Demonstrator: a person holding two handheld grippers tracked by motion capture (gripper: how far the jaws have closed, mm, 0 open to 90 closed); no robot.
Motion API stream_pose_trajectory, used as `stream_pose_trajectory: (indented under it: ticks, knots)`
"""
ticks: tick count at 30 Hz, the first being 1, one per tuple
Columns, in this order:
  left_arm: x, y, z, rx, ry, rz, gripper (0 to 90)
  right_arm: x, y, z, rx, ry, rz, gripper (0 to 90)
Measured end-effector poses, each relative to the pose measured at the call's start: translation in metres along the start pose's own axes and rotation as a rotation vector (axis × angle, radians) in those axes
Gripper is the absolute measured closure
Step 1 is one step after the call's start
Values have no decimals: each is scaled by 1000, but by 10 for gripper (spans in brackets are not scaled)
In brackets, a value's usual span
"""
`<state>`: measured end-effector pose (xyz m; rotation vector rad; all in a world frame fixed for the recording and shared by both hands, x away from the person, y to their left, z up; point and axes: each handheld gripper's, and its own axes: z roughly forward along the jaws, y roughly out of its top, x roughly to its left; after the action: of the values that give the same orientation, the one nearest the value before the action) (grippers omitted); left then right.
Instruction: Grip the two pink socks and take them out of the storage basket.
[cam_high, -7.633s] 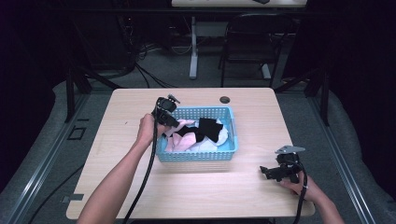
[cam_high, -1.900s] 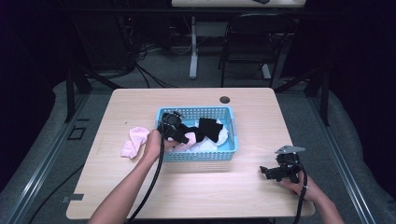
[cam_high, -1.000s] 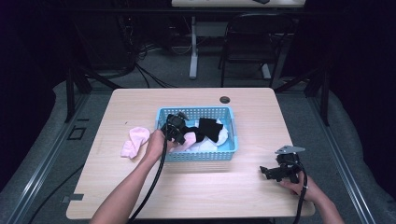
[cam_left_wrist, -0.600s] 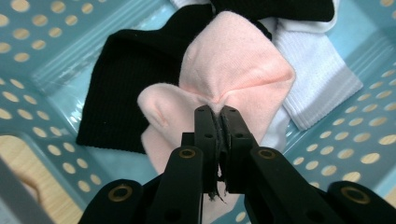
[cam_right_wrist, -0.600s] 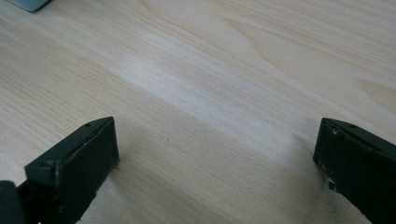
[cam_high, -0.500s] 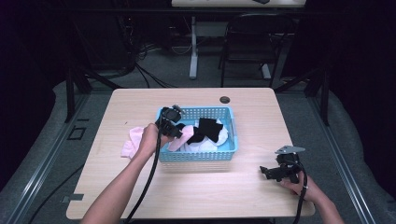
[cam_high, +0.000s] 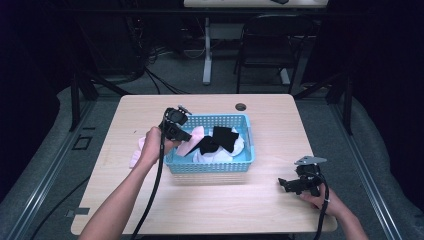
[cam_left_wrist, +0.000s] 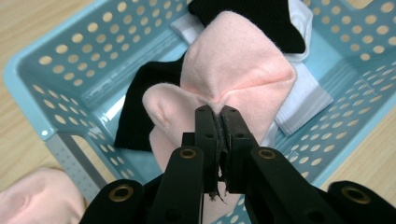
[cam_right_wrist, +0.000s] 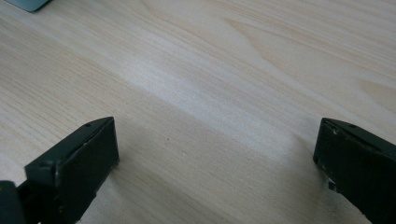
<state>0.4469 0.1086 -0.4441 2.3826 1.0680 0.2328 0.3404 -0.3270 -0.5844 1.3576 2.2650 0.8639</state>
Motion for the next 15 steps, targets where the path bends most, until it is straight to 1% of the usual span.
stream_pose_trajectory:
  ticks: [2,3,5,6,8,9,11,12,13,15]
  knots:
    - [0,0,-3,-9,1,-2,872,0,0,0,1,-1,-1,0]
    - [1,0,-8,-24,-2,-1,872,0,0,0,1,-1,0,0]
    - [1,0,-10,-30,0,-1,872,0,0,0,1,-1,-1,0]
    - [2,0,-15,-45,5,1,872,0,0,0,1,1,-1,0]
    - [2,-1,-18,-49,9,2,872,0,0,0,1,0,0,0]
    - [4,-2,-23,-64,8,-2,872,0,0,0,1,-1,0,0]
    - [7,-3,-29,-82,15,-11,872,0,0,0,1,1,-1,0]
    - [7,-3,-29,-82,15,-11,872,0,0,0,1,1,-1,0]
    - [10,-5,-35,-96,22,-21,872,0,0,0,1,0,0,0]
    - [13,-6,-39,-104,23,-23,872,0,0,0,1,0,0,0]
